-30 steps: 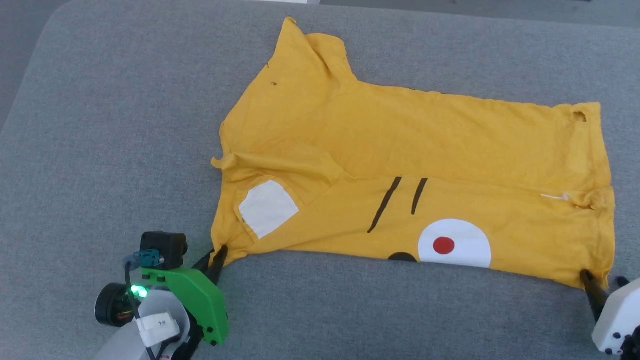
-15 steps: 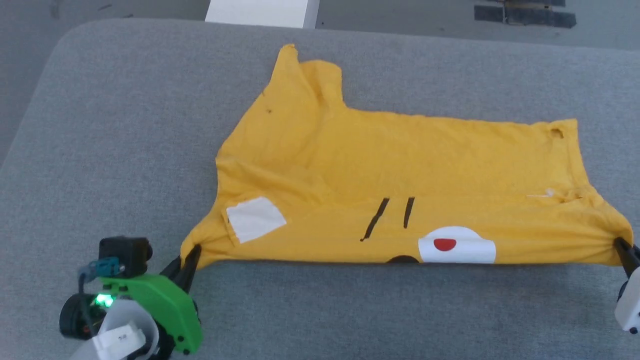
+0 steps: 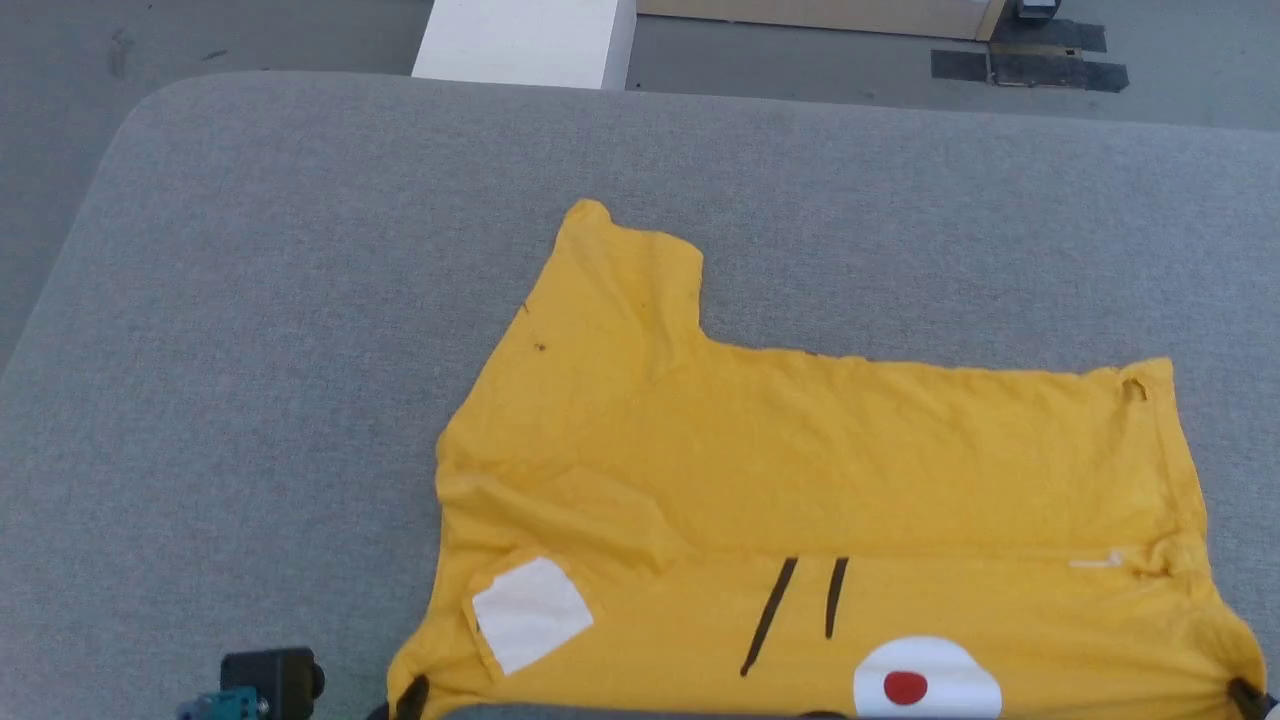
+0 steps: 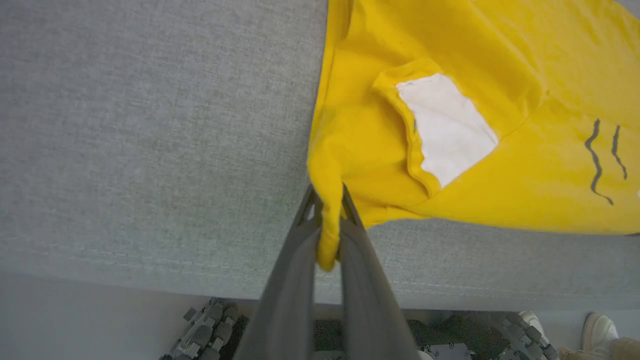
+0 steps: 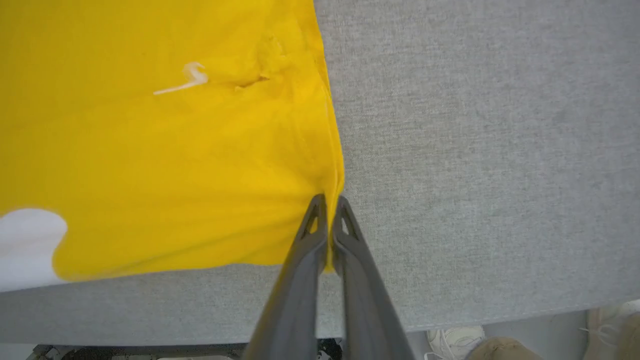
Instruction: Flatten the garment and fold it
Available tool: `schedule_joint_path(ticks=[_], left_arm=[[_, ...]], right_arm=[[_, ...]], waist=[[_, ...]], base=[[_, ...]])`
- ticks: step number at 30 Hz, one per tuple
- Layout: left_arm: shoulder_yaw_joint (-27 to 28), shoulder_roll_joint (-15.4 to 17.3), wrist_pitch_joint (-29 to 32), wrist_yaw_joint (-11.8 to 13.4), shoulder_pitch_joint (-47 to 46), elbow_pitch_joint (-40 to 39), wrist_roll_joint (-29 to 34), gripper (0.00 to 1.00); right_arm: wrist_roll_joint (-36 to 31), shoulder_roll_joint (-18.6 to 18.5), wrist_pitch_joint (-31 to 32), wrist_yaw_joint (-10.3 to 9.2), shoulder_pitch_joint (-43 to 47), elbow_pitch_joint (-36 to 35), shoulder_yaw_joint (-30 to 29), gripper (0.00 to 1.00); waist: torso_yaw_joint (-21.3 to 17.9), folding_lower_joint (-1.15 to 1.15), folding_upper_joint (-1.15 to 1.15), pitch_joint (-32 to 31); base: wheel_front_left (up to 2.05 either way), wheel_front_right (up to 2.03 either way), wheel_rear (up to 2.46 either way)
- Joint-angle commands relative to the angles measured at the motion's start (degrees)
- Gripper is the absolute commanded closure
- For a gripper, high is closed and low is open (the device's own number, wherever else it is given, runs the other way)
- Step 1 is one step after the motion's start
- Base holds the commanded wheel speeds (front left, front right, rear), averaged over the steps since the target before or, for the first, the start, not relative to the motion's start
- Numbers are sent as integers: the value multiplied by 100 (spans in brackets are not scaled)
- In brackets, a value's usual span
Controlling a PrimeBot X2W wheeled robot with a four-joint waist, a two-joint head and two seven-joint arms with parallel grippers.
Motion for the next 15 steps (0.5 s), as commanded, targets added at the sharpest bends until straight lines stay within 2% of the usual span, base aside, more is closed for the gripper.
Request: schedule_joint_path(ticks=[1, 3, 4, 6, 7, 8, 9, 12, 15], left_arm=[[7, -57, -75, 23, 87, 107, -34, 100], [-8, -200, -174, -47, 100, 304, -116, 100], [-24, -243, -210, -90, 84, 411, -131, 86], [-23, -368, -293, -181, 14, 632, -200, 31], [-23, -409, -332, -221, -39, 747, -207, 0], [-26, -432, -351, -256, -77, 823, -215, 0], [-3, -468, -391, -280, -119, 890, -235, 0], [111, -487, -516, -323, -189, 942, -273, 0], [338, -361, -639, -293, -202, 795, -283, 0]], right_arm=[[-26, 20, -115, -11, 75, 82, -11, 100], [2, 56, -273, -11, 78, 235, 26, 100], [8, 67, -340, -11, 58, 302, 54, 100], [-1, 87, -496, -11, -21, 449, 67, 100], [-15, 91, -547, -11, -58, 520, 107, 85], [-3, 94, -615, -11, -108, 549, 137, 53], [8, 98, -704, -11, -177, 578, 137, 0], [18, 48, -849, -11, -287, 588, 153, 0], [63, -12, -974, -11, -396, 439, 117, 0]], waist=[[3, 0, 0, -17], [5, 0, 0, -43], [2, 0, 0, -55], [-2, 0, 0, -79], [-3, 0, 0, -97], [-7, 0, 0, -111], [-14, 0, 0, -123], [-37, 0, 0, -147], [-84, 0, 0, -95]], base=[[0, 0, 0], [0, 0, 0], [0, 0, 0], [0, 0, 0], [0, 0, 0], [0, 0, 0], [0, 0, 0], [0, 0, 0], [0, 0, 0]])
